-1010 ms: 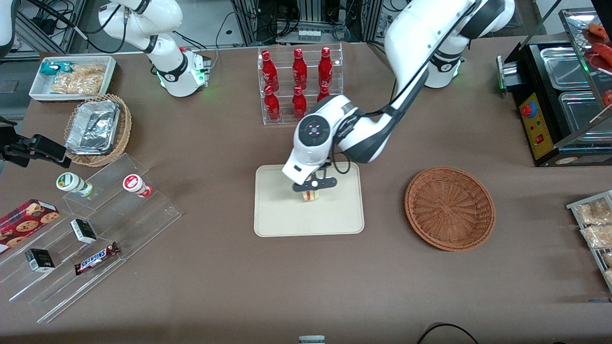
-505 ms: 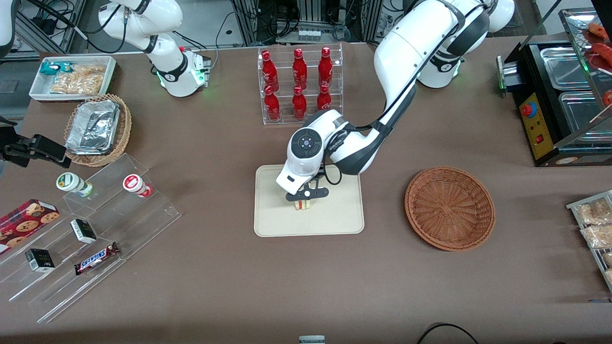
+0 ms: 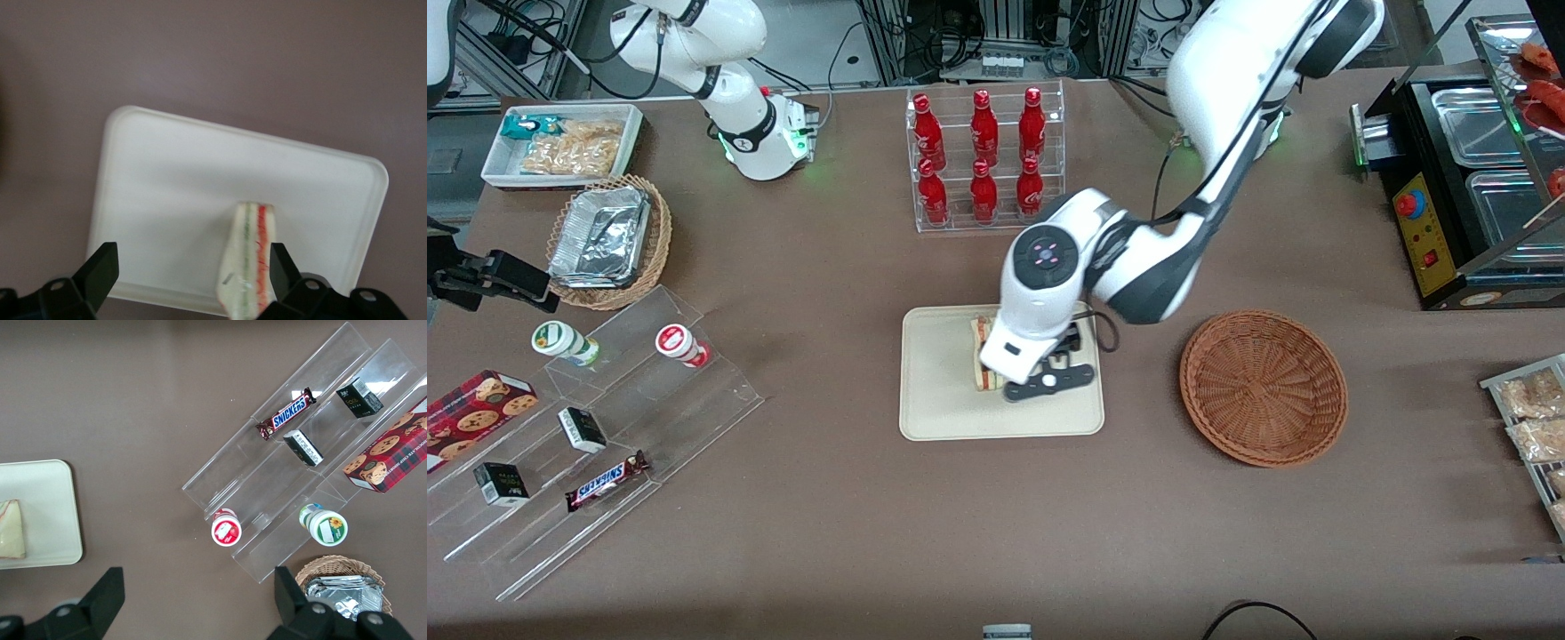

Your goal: Place sandwich from basket to tray

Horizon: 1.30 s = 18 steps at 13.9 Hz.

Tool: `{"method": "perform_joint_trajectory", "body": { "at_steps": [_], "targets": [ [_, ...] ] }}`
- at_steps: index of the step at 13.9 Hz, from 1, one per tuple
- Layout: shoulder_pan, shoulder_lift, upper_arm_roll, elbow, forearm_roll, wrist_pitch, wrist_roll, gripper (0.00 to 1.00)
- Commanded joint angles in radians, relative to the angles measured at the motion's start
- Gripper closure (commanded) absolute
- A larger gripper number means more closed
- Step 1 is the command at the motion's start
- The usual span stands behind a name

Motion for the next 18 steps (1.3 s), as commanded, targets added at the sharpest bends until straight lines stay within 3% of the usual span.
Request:
{"method": "perform_joint_trajectory", "body": {
  "at_steps": [1, 11, 16, 18],
  "targets": [
    [0.058, -0.146, 0.041, -0.078, 0.014, -0.123, 0.056, 0.00],
    [0.433, -0.424, 0.039, -0.140, -0.003, -0.524, 0.605, 0.00],
    [0.605, -0.615, -0.034, -0.322, -0.040, -0.555, 0.731, 0.00],
    [0.616, -0.634, -0.071, -0.344, -0.040, -0.515, 0.733, 0.00]
  ]
}}
